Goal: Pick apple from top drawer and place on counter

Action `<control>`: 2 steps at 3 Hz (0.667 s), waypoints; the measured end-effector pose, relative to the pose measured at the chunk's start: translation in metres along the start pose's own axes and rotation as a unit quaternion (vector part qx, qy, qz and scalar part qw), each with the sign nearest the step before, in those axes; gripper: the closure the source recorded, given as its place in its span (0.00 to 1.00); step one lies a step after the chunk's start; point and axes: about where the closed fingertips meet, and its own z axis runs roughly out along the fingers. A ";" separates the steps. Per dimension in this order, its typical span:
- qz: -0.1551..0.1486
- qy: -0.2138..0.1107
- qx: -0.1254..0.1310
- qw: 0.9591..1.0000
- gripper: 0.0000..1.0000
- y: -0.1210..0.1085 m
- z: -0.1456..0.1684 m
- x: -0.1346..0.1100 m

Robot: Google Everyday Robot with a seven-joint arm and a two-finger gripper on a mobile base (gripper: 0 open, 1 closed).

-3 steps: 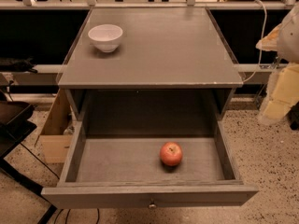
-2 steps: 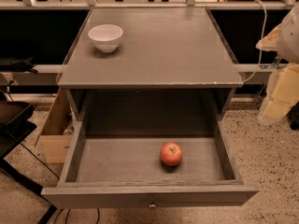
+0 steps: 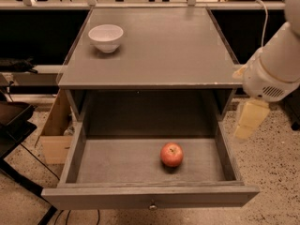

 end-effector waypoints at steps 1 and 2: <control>-0.002 -0.027 -0.012 1.000 0.00 -0.013 0.121 -0.006; -0.002 -0.027 -0.015 1.000 0.00 -0.012 0.123 -0.006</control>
Offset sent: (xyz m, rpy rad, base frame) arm 0.0620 0.0245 -0.1506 0.0830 0.0139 0.0287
